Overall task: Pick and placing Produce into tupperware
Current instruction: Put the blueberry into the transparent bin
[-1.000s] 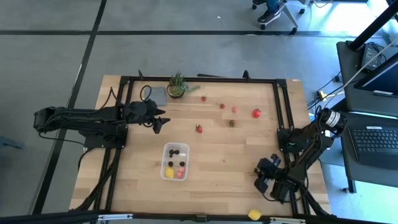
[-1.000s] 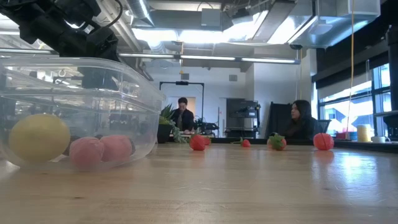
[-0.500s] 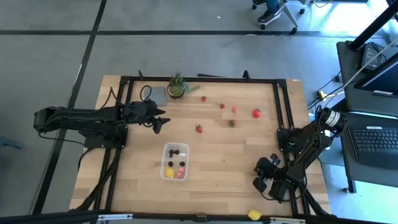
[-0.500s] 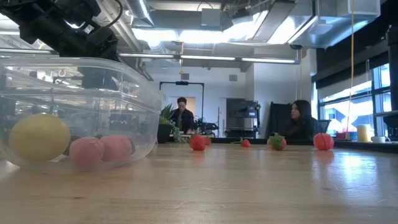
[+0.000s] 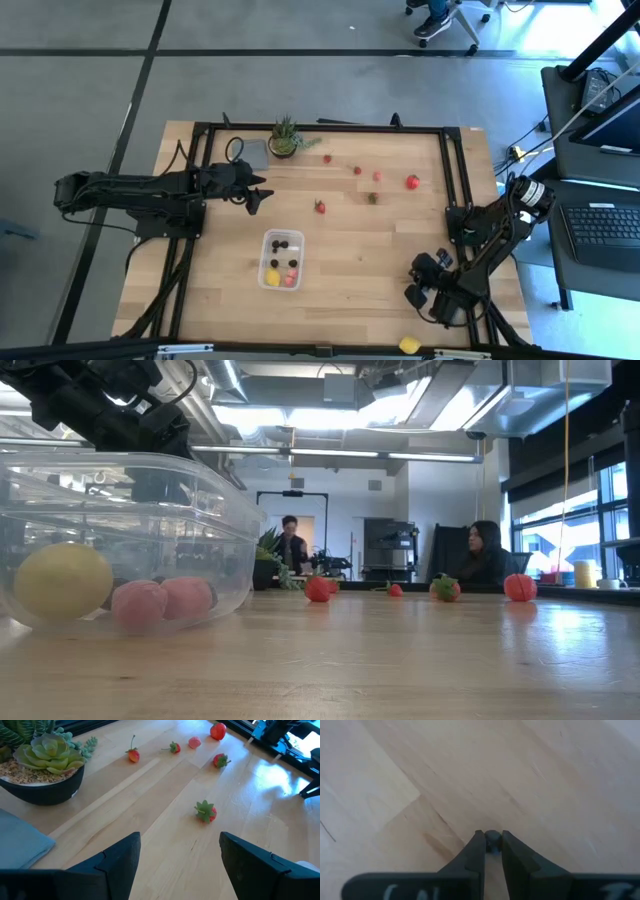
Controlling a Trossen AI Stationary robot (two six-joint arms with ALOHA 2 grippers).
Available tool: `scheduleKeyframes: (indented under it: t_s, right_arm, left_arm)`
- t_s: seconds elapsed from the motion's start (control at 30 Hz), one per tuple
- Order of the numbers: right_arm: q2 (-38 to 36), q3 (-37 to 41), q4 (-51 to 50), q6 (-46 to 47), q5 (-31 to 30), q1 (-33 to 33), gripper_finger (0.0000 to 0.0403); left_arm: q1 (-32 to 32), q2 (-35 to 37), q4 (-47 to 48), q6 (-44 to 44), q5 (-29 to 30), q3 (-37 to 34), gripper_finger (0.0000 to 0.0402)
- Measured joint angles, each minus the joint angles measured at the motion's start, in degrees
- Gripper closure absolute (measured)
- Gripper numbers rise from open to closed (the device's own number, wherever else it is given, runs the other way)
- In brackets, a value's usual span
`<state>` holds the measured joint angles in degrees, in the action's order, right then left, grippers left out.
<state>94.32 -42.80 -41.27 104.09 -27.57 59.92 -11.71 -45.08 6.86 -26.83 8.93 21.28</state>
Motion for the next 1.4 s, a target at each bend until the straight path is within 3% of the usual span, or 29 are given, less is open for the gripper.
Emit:
scheduleKeyframes:
  t_s: [0.33,0.6,0.73,0.97,1.2,1.4]
  right_arm:
    - [-0.1,-0.4,0.2,-0.1,-1.1,-2.2,0.0358]
    - [-0.2,-8.1,-0.3,-8.0,-4.5,-8.0,0.0358]
    - [-0.3,-14.2,-0.2,-19.1,-9.0,-13.1,0.0358]
    - [-0.3,-25.2,10.5,-52.4,-9.0,-25.5,0.0358]
    - [1.9,-30.4,31.5,-79.9,0.1,-36.2,0.0358]
    - [11.2,-34.5,39.0,-85.1,12.8,-41.3,0.0358]
  left_arm:
    - [0.0,0.0,0.0,0.0,0.0,0.0,0.014]
    - [0.0,0.0,0.0,0.0,0.0,0.0,0.014]
    - [0.0,0.0,0.0,0.0,0.0,0.0,0.014]
    - [0.0,0.0,0.0,0.0,0.0,0.0,0.014]
    - [0.0,0.0,0.0,0.0,0.0,0.0,0.014]
    - [0.0,0.0,0.0,0.0,0.0,0.0,0.014]
